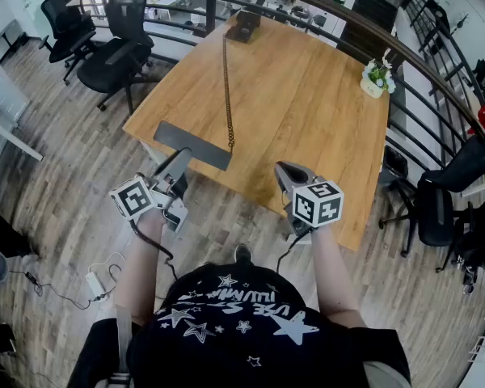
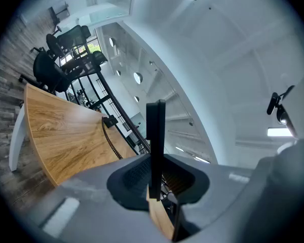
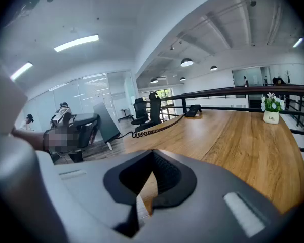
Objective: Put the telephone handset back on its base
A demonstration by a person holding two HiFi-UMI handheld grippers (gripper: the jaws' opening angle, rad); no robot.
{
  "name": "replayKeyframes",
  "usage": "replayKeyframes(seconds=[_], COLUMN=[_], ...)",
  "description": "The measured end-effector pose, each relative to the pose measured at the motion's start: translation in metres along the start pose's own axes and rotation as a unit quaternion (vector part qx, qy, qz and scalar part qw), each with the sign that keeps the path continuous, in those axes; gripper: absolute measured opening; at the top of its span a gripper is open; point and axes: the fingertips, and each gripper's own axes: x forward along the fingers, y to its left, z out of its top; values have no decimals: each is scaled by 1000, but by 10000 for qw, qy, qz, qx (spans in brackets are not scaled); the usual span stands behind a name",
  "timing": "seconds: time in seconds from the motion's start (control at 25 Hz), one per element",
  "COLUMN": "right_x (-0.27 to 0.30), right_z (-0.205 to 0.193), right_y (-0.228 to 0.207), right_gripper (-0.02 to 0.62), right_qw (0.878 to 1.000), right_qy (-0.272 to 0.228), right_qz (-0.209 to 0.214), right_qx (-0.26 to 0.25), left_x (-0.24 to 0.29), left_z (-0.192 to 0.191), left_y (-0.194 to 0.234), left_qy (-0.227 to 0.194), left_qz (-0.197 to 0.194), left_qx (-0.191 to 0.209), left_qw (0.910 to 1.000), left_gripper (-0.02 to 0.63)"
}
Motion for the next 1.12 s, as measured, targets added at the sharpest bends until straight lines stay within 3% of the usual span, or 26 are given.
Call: replayKeyframes(seconds=[0.32,0.64,0.92,1.12], right_x=[1,10,35,56], right_z=[-2,2,-3,-6], right_y=[1,6,31,33], right_gripper=[0,1,2,2], right_qw=[10000,9998,9994,9995], right_qy=[42,-94,-170,-37], right_qz=[-60,-185,-139,-140], right_qx=[-16,48,254,292], left_x=[0,-3,-30,-34], left_z=[2,8,29,49], left_y=[11,15,40,46], left_qy=[11,158,377,232], left_qz=[39,-23,139,73], left_qx=[-144,1,133,56], left_qw=[9999,9999,9991,9997], left_gripper=[75,75,75,75])
